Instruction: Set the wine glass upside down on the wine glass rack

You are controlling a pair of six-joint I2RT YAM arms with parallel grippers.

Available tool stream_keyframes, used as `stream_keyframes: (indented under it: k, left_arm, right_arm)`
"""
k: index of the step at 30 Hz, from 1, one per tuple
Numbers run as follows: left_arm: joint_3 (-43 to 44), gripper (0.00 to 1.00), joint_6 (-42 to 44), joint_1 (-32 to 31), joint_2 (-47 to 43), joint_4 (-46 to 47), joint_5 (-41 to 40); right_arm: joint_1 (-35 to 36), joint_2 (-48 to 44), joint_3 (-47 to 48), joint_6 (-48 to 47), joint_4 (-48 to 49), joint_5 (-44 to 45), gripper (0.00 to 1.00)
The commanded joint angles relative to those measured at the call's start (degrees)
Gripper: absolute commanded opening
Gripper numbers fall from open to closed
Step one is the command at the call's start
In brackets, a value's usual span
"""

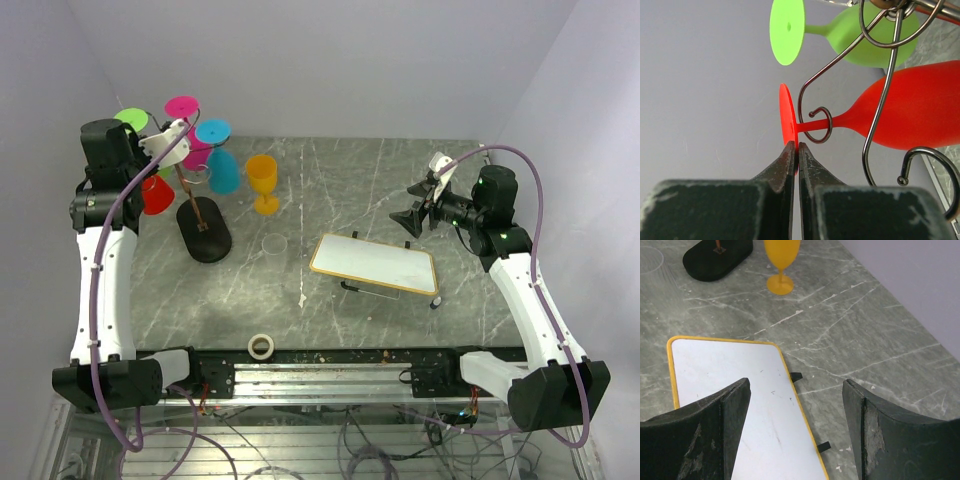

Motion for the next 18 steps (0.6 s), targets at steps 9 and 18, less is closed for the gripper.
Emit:
stream_keyframes:
  k: [9, 18]
  left_arm:
    - [-0.71, 0.13, -0.36, -2.05, 1.23, -1.94, 1.28]
    - [-1.71, 0.18, 0.16, -2.51, 0.79, -2.05, 0.44]
  right_arm:
    - [-0.29, -0.75, -0.73, -0.9, 1.31, -0.34, 0.74]
    - [-0.21, -0.57, -0.7, -1.06, 1.22, -0.37, 0.74]
